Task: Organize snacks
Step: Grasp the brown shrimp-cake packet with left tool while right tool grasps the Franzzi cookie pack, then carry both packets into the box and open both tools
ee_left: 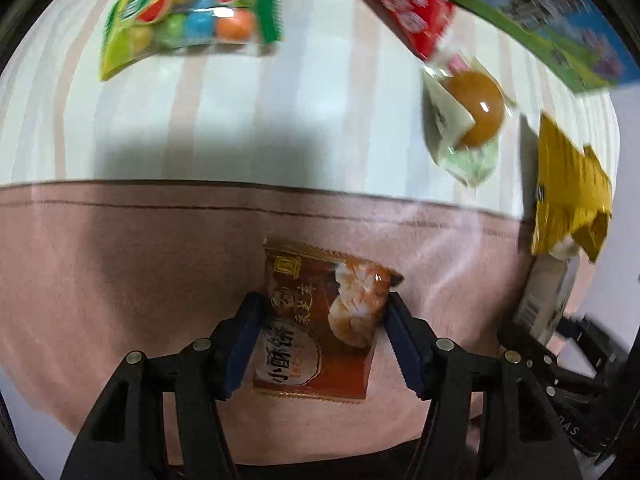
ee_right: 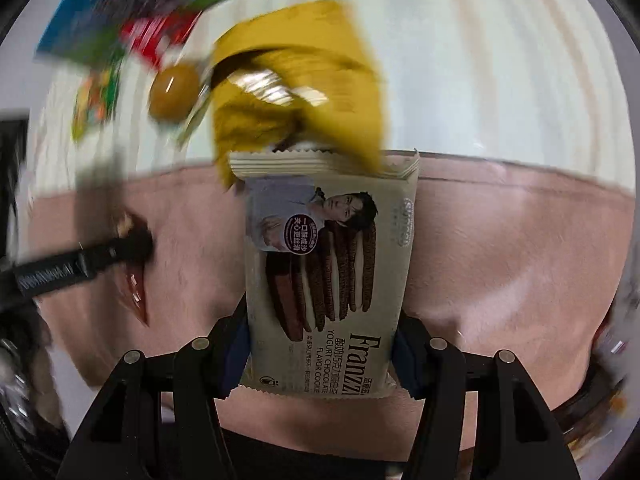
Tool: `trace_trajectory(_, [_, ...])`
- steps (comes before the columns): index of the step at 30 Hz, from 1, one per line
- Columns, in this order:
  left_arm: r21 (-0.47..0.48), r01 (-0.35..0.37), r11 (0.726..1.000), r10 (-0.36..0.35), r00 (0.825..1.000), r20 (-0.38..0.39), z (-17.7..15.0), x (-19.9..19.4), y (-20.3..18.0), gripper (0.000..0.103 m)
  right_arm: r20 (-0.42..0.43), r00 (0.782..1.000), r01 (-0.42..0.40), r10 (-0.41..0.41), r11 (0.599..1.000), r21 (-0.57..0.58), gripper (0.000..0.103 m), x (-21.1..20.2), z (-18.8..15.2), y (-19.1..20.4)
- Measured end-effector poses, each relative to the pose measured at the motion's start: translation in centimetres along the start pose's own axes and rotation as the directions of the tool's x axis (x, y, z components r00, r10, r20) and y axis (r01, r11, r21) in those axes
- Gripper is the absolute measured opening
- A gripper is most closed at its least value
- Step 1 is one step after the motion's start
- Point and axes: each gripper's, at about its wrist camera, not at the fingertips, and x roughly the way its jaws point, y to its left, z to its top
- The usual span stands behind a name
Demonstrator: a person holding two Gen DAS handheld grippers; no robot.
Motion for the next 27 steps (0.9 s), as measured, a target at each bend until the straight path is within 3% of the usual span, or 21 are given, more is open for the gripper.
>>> trace_trajectory(2, [0.042,-0.01,0.999,0.011,1.0,-0.012,-0.2,0.5,-0.6,0.064,0.0,0.998,-0.058,0.058,0.998,0.033,0.076,-0.1,0.1,0.0])
trace_trajectory(4, [0.059,-0.014,0.998,0.015,1.0,-0.02,-0.3,1.0,-1.7,0.064,0.012,0.994,-0.107,0.106,0.99,0.092,0.079,-0.3,0.1,-0.5])
trace_trajectory(9, [0.046,-0.022,0.999,0.022,1.0,0.004,-3.5,2.2,-2.3,0.064,0.063,0.99,-0.136,0.125,0.97,0.2,0.078,-0.5,0.3,-1.5])
trace_trajectory(11, [0.025,-0.041,0.999,0.04,0.999,0.033,-4.8,1.5,-1.9,0.06,0.068,0.995,-0.083,0.071,0.978,0.192,0.064,-0.5,0.2,-1.3])
trace_trajectory(14, [0.005,-0.075,0.997,0.074,0.995,0.068,-7.1,1.5,-1.8,0.057,0.058,0.996,-0.078,0.069,0.982,0.171,0.064,-0.2,-0.8,-0.3])
trace_trajectory(21, [-0.021,-0.101,0.995,0.102,0.993,0.063,-10.2,2.8,-2.9,0.057,0.008,0.991,-0.136,0.137,0.975,0.178,0.064,0.9,-4.8,1.3])
trace_trajectory(27, [-0.006,-0.108,0.994,0.108,0.993,0.053,-11.3,4.3,-3.2,0.058,0.009,0.981,-0.19,0.193,0.953,0.236,0.072,1.8,-4.2,0.4])
